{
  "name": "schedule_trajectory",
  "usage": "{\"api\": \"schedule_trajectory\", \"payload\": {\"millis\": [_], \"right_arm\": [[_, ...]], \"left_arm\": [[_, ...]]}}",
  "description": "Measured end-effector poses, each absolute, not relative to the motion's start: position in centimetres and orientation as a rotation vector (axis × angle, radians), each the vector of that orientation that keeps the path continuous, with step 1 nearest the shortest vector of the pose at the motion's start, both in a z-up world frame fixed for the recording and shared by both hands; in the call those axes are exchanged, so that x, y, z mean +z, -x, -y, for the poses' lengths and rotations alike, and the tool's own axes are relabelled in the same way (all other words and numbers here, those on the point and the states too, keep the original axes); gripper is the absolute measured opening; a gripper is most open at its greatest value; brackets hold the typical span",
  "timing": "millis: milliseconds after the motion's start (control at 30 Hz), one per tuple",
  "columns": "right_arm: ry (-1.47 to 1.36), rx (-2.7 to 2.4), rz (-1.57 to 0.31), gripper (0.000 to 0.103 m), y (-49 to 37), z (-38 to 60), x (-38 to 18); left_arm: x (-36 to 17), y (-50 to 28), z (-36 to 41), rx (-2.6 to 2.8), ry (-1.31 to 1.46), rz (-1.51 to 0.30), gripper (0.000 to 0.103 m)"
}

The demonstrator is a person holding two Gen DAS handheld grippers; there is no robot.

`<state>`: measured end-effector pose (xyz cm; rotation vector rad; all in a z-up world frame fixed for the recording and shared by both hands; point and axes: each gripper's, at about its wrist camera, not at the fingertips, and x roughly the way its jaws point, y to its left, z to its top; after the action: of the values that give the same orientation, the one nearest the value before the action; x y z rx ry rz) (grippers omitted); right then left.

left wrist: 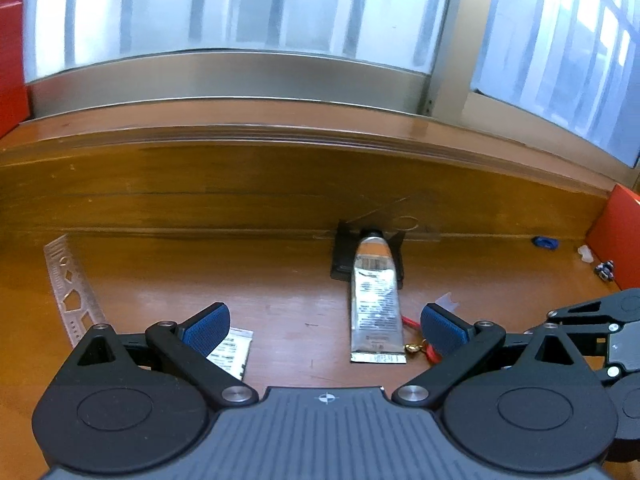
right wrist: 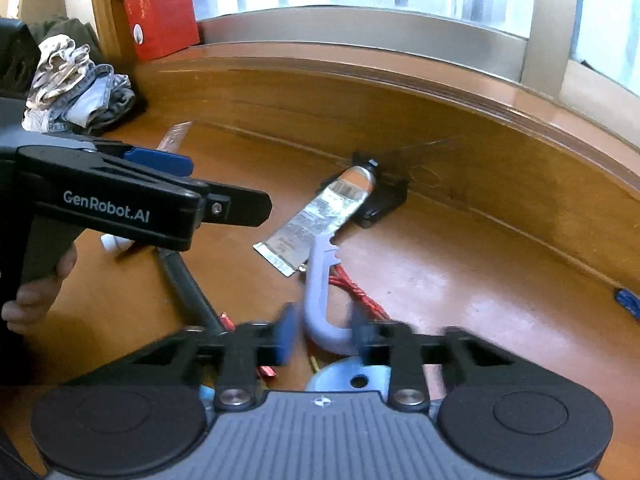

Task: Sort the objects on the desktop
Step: 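Grasp the paint tube with the left tool while the right tool grasps a grey hook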

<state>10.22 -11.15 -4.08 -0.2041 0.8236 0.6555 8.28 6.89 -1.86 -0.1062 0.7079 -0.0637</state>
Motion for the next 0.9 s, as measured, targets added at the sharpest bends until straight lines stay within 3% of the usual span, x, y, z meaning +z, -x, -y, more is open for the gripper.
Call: {"api": "schedule_trajectory", "payload": {"millis": [267, 433, 567, 667, 900], "right_arm": [[0.011, 0.567, -0.744, 0.017, -9.8, 14.1, -2.1], [-0.110, 0.502, -0.744, 0.017, -10.0, 17.1, -1.8], [-0.130, 0.474, -0.750, 0.017, -9.9, 18.0, -2.2], [-0.131, 0.472, -0.749, 0.017, -9.9, 18.1, -2.4], [-0.138, 0.462, -0.735, 0.017, -9.6, 17.6, -2.5]], "left_arm": [[-2.8, -10.7, -4.9, -0.088, 0.052, -0.726, 0.098], [-3.8, -12.8, -3.3, -0.098, 0.013, -0.749, 0.081], [-4.6, -14.5, -1.9, -0.106, -0.018, -0.767, 0.074], [-4.3, -14.2, -1.8, -0.114, -0.017, -0.759, 0.039], [-3.0, -12.4, -2.2, -0.136, 0.008, -0.721, 0.036]]}}
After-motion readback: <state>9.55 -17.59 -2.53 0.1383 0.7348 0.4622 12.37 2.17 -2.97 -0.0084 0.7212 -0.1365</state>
